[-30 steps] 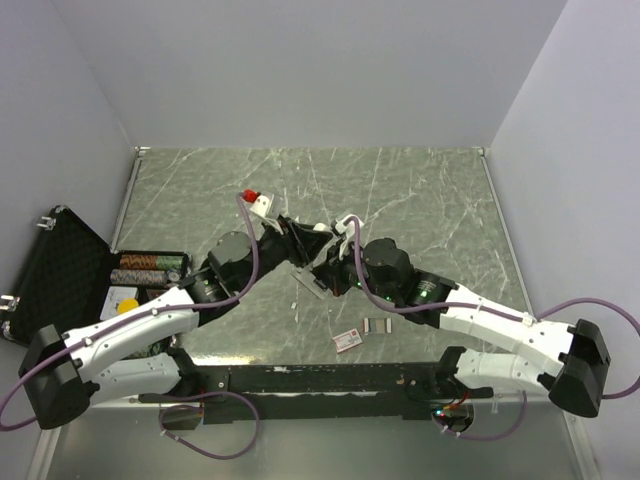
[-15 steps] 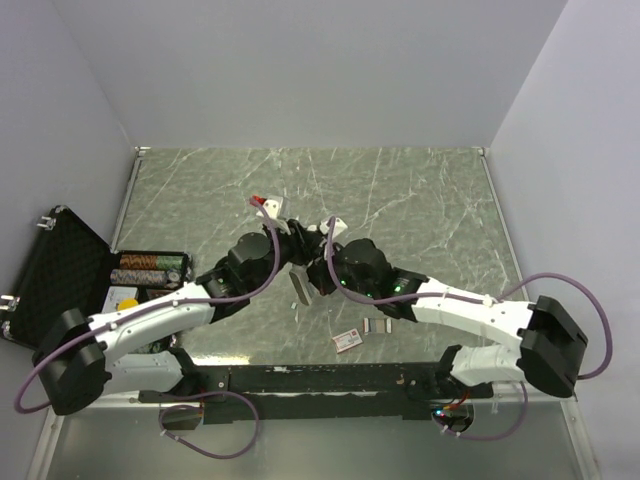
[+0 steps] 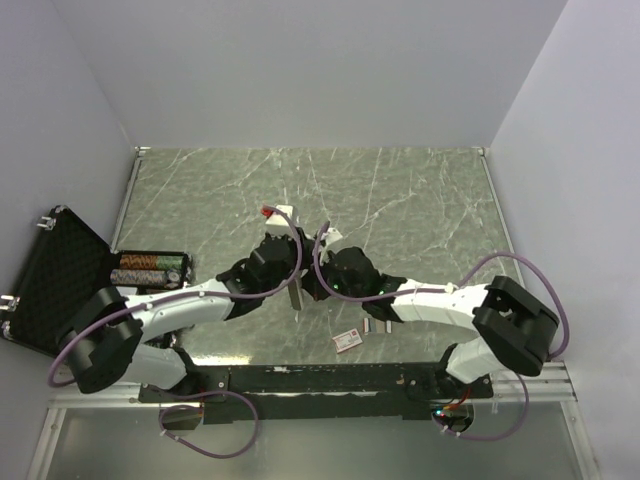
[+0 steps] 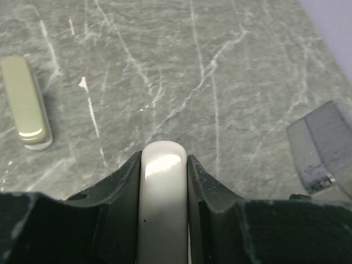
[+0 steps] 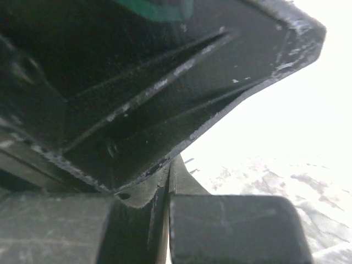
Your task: Unload the staples from the stapler
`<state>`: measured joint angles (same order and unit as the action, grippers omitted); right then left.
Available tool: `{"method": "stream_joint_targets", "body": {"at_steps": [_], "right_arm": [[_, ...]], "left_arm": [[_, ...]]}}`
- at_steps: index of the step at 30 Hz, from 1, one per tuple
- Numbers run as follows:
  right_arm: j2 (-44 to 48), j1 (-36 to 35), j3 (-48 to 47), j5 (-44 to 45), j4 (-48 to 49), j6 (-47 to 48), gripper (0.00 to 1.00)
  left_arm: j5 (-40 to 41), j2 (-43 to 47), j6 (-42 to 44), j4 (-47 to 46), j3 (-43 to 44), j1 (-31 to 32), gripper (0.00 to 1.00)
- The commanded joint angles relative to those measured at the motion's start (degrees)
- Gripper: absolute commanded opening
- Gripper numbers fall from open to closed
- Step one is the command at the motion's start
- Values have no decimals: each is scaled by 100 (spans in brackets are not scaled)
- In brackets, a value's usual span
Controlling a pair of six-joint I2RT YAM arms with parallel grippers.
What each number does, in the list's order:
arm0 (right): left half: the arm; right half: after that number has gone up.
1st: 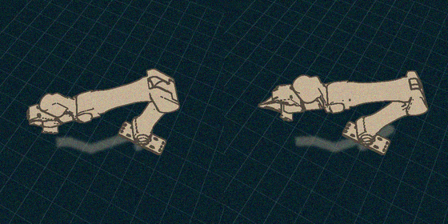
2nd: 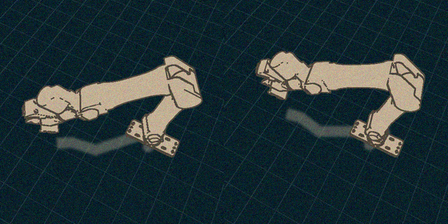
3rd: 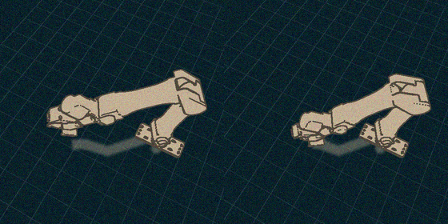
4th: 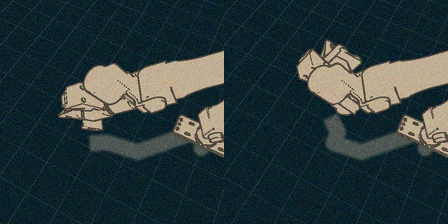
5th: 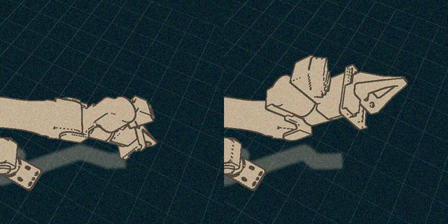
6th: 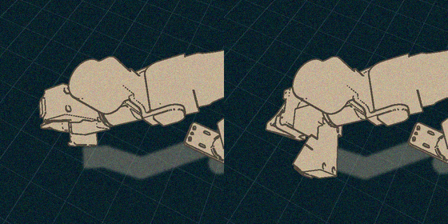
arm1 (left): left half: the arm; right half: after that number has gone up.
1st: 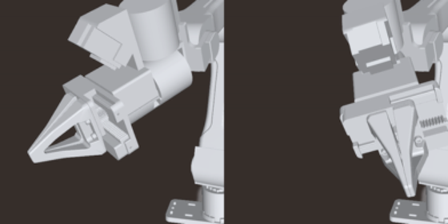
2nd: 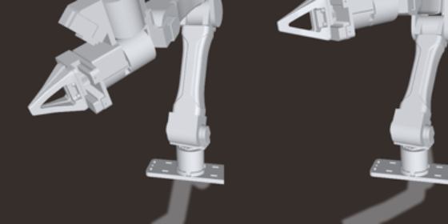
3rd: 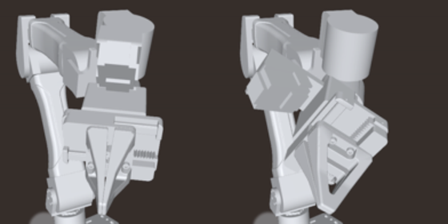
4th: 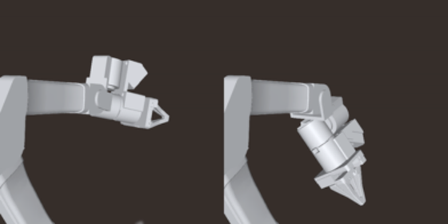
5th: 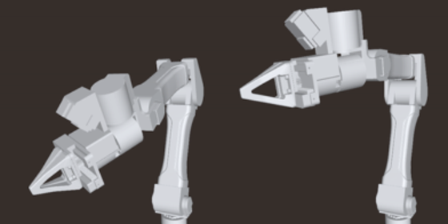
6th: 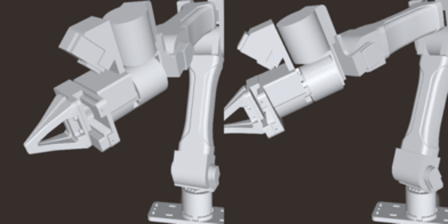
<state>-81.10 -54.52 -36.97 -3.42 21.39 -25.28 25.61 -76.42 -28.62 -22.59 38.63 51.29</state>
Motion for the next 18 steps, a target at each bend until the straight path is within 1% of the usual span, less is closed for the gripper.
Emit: {"method": "stream_joint_targets", "body": {"at_steps": [1, 4, 7, 14, 18], "right_arm": [[-213, 46, 102, -870, 1357, -714, 0], [-450, 143, 234, -1256, 1841, -961, 0], [-599, 161, 260, -1450, 2044, -1111, 0], [-679, 161, 243, -1565, 2098, -1190, 0], [-583, 161, 208, -1530, 1949, -1111, 0]], "left_arm": [[498, -188, -73, -720, 119, 13, 1], [454, -346, -126, -878, 65, -57, 1], [358, -540, -179, -922, 83, -119, 1], [296, -698, -214, -905, 171, -198, 1], [200, -637, -162, -897, 206, -216, 1]]}}
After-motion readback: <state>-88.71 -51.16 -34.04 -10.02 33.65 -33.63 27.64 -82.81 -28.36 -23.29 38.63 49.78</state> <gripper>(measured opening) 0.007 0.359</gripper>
